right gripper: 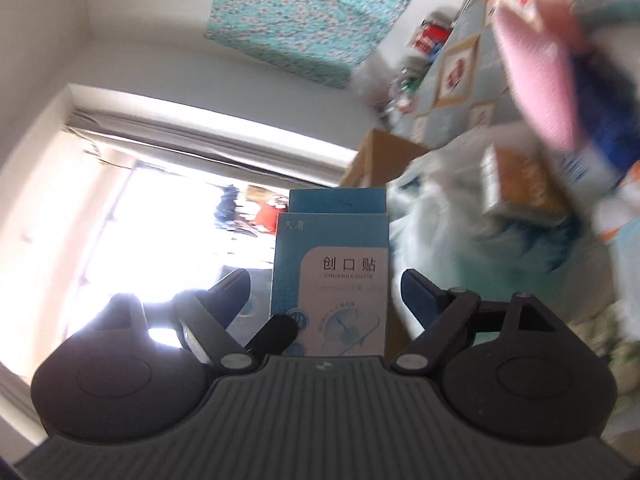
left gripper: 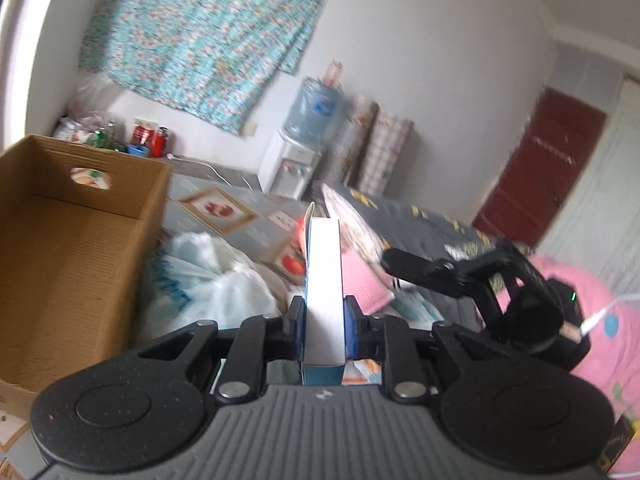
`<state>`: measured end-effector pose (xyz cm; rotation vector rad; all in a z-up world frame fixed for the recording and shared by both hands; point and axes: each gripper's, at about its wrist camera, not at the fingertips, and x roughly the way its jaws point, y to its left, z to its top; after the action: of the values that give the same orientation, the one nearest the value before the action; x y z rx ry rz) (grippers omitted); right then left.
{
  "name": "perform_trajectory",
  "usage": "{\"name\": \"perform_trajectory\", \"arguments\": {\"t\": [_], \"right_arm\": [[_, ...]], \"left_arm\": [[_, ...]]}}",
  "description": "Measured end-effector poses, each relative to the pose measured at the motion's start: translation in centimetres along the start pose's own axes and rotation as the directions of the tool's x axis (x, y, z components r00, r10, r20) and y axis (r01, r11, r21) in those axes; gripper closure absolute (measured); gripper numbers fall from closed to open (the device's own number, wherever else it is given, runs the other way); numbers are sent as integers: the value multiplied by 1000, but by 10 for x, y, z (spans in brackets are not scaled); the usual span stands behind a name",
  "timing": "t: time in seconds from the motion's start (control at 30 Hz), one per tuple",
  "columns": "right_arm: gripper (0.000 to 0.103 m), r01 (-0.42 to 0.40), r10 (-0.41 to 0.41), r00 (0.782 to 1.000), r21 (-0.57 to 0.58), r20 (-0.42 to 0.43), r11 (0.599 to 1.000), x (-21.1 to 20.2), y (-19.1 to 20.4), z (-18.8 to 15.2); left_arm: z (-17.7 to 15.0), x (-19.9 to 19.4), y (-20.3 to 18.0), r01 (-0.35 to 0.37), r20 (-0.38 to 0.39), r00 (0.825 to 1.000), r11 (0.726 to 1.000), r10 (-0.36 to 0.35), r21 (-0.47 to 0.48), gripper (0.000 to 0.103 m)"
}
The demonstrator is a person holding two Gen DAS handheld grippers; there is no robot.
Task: Organize soft objects
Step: 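Carry the bandage box into the cardboard box and open the left gripper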
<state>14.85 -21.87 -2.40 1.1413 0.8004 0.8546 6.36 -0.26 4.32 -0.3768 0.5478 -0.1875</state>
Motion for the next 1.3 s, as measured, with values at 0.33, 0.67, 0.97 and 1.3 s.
{"name": "perform_trajectory", "arguments": {"t": [0.33,0.67,0.97,1.3], "right_arm": [[22,-68,69,982,14,-175,998,105,45,-12],[50,124,-166,958,-184,-234,975,190,84,24],[48,280,-339,921,-276,-194,919,260,69,74],[46,388,-430,901,-345,-52,855,221,55,108]], "left_arm": [[35,-50,63,9,102,995,991,4,-134,82],[88,-29,135,-104,28,994,982,110,-159,80],[130,49,204,-172,-113,982,968,153,-183,79],[125,139,284,-346,-370,891,922,264,-174,76]]}}
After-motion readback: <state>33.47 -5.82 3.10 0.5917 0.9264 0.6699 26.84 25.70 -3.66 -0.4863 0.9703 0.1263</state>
